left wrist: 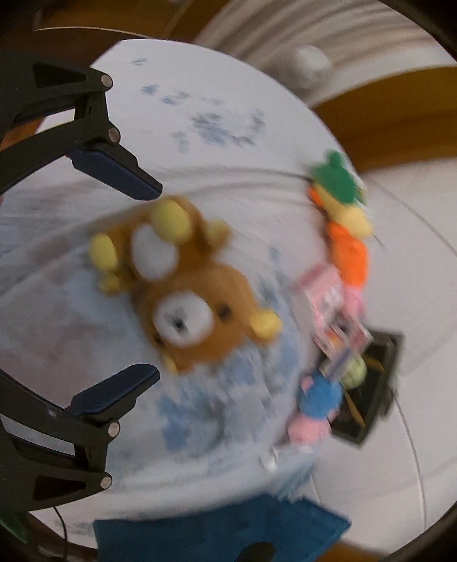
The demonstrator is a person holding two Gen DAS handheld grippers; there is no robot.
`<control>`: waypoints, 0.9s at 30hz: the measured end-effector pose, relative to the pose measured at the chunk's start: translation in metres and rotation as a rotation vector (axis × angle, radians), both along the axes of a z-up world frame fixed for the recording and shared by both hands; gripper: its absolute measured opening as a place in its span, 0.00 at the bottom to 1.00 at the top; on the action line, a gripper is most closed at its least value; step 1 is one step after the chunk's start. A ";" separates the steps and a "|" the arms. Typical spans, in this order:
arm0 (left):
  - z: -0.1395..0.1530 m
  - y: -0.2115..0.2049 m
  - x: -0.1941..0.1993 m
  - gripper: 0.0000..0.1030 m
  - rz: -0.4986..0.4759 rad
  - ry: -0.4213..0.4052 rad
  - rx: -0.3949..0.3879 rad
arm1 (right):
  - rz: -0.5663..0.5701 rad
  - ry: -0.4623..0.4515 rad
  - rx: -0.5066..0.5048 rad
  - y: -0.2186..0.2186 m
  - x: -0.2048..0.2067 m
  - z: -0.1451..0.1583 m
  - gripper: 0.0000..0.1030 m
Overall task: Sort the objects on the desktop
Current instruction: 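Grasp the brown teddy bear with the right tool, left tool assisting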
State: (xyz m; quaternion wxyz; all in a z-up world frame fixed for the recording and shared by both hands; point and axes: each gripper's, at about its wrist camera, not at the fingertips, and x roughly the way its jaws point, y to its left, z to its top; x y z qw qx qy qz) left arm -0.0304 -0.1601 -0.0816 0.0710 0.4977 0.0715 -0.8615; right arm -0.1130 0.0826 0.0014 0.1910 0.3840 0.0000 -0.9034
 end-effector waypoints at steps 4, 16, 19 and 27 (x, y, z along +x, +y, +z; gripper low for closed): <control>-0.036 -0.021 0.001 0.93 0.078 -0.060 0.044 | 0.124 -0.119 0.006 -0.038 -0.016 -0.042 1.00; -0.084 -0.034 -0.016 0.93 0.113 -0.132 0.051 | 0.321 -0.284 0.068 -0.125 -0.028 -0.112 1.00; -0.091 -0.038 -0.021 0.93 0.112 -0.141 0.044 | 0.347 -0.304 0.085 -0.144 -0.034 -0.127 1.00; -0.105 -0.035 -0.034 0.93 0.058 -0.147 0.067 | 0.361 -0.357 0.091 -0.166 -0.051 -0.166 1.00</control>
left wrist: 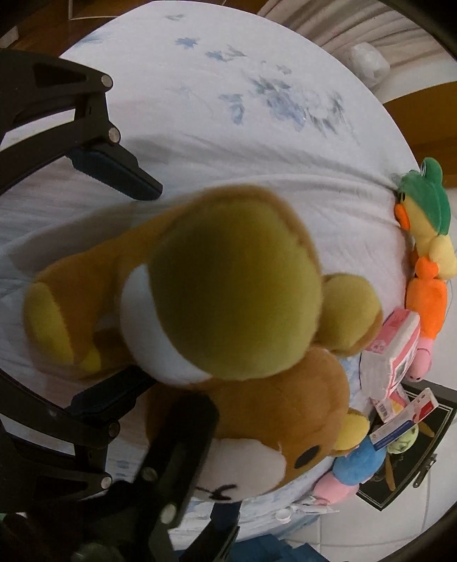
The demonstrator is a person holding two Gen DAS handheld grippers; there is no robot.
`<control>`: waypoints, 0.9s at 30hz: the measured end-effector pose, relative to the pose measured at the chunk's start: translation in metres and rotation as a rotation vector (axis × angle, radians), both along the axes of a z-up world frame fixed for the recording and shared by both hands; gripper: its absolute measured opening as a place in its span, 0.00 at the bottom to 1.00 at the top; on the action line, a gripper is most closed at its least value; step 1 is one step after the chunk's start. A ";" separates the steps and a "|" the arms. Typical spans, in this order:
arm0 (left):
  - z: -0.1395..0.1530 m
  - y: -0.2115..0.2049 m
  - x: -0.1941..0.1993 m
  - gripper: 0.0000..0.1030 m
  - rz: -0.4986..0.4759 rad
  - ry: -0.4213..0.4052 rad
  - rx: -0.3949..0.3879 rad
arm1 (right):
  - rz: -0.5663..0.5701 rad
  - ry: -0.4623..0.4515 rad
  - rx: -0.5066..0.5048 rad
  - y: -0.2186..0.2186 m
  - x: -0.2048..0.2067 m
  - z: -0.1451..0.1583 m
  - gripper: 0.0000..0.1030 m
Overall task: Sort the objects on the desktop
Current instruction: 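Grasp the brown teddy bear with the right tool, left tool assisting, then carry the brown teddy bear with the right tool over the blue bin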
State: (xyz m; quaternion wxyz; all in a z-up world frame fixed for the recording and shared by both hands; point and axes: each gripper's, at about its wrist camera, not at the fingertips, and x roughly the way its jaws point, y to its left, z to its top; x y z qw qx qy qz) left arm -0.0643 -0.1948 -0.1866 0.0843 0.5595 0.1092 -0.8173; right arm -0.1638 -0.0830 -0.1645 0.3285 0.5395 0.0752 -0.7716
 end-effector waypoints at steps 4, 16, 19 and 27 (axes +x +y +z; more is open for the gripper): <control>-0.001 0.003 -0.004 0.76 -0.042 0.014 0.010 | -0.012 -0.024 -0.007 -0.002 -0.003 -0.007 1.00; 0.049 0.018 0.012 0.71 -0.085 0.117 -0.061 | -0.021 -0.012 -0.020 0.015 0.013 0.020 0.90; 0.070 0.026 0.014 0.71 -0.101 0.157 -0.081 | -0.029 0.024 -0.045 0.022 0.016 0.039 0.88; 0.142 0.061 0.024 0.71 -0.177 0.327 -0.115 | -0.089 0.178 -0.118 0.060 0.026 0.109 0.88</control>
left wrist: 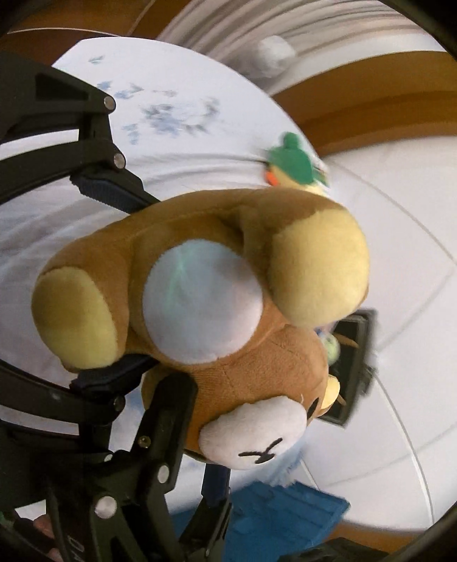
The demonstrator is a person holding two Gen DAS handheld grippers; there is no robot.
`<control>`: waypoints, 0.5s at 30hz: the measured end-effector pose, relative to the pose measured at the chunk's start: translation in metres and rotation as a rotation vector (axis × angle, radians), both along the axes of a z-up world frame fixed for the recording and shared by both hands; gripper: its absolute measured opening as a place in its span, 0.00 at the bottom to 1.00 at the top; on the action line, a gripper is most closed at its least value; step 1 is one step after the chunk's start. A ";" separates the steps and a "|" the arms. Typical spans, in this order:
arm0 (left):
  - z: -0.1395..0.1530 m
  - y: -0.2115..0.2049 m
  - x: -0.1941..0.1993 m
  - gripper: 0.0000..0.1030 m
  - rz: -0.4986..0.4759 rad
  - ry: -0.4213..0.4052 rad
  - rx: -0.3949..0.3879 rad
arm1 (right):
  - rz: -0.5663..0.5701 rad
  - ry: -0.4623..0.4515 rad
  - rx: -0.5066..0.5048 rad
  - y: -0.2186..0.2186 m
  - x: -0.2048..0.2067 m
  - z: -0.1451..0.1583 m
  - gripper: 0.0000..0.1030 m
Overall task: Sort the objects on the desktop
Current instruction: 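Carry the brown teddy bear with the right tool over the blue bin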
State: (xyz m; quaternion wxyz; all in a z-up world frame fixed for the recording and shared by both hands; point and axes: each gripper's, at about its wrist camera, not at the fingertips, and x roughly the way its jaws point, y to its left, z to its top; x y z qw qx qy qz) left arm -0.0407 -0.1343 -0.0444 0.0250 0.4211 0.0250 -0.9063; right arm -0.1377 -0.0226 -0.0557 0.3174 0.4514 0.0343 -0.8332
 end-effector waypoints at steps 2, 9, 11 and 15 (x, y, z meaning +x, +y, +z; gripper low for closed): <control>0.016 0.012 0.001 0.71 -0.032 0.039 0.000 | -0.025 0.038 -0.009 0.014 0.004 0.018 0.88; 0.062 0.060 0.003 0.71 -0.149 0.156 0.001 | -0.125 0.172 -0.016 0.067 0.026 0.075 0.88; 0.072 0.074 0.006 0.71 -0.188 0.189 -0.004 | -0.156 0.198 -0.018 0.082 0.031 0.087 0.88; 0.094 0.108 0.006 0.71 -0.279 0.243 -0.004 | -0.240 0.257 -0.027 0.121 0.047 0.109 0.88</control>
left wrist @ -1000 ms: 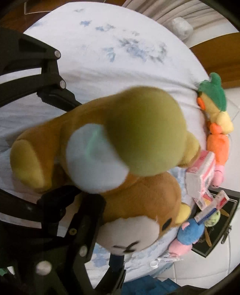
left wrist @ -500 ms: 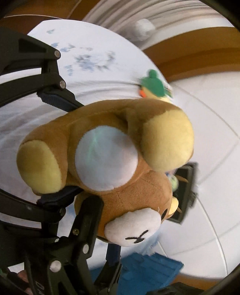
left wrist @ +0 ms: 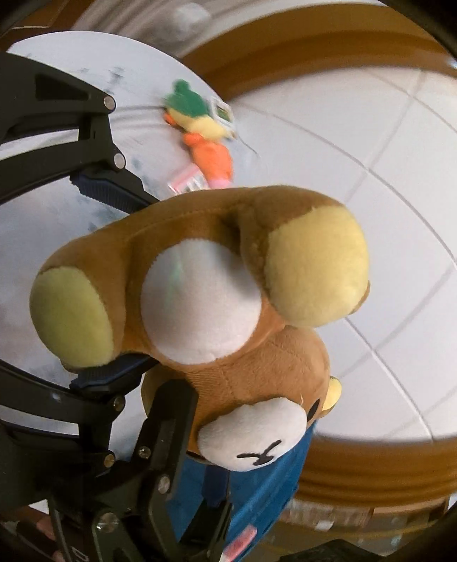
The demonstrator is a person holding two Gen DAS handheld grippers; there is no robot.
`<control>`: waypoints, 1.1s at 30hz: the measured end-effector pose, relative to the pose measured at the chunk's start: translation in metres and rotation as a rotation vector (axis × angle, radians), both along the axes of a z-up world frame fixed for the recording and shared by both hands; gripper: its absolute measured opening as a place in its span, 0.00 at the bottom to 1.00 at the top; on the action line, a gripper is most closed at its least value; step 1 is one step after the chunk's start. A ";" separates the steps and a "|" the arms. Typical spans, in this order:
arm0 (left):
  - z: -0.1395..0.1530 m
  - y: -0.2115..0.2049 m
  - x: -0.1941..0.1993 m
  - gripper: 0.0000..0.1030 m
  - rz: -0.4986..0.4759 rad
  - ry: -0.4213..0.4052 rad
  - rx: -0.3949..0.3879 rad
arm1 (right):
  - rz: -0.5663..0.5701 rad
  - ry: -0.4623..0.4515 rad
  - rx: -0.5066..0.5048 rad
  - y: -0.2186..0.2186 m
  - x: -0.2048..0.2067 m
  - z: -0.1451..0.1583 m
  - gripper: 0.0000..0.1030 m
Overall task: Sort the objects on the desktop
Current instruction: 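Carry the brown teddy bear with the right tool over the blue bin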
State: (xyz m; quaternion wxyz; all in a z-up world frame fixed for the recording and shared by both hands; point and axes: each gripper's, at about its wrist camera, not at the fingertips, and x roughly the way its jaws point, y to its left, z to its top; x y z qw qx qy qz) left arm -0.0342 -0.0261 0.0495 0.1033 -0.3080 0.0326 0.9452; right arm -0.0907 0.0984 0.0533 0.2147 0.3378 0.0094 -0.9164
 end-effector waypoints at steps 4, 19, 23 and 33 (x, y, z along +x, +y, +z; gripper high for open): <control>0.023 0.037 0.003 0.71 -0.091 0.056 -0.005 | -0.084 0.054 -0.013 0.038 0.016 0.021 0.88; 0.082 0.232 0.002 0.72 -0.469 0.156 0.028 | -0.466 0.204 0.019 0.217 0.084 0.087 0.91; 0.087 0.292 0.000 0.72 -0.535 0.138 0.018 | -0.549 0.212 0.031 0.263 0.091 0.094 0.91; 0.068 0.399 -0.012 0.74 -0.555 -0.071 -0.089 | -0.619 0.125 0.024 0.345 0.084 0.084 1.00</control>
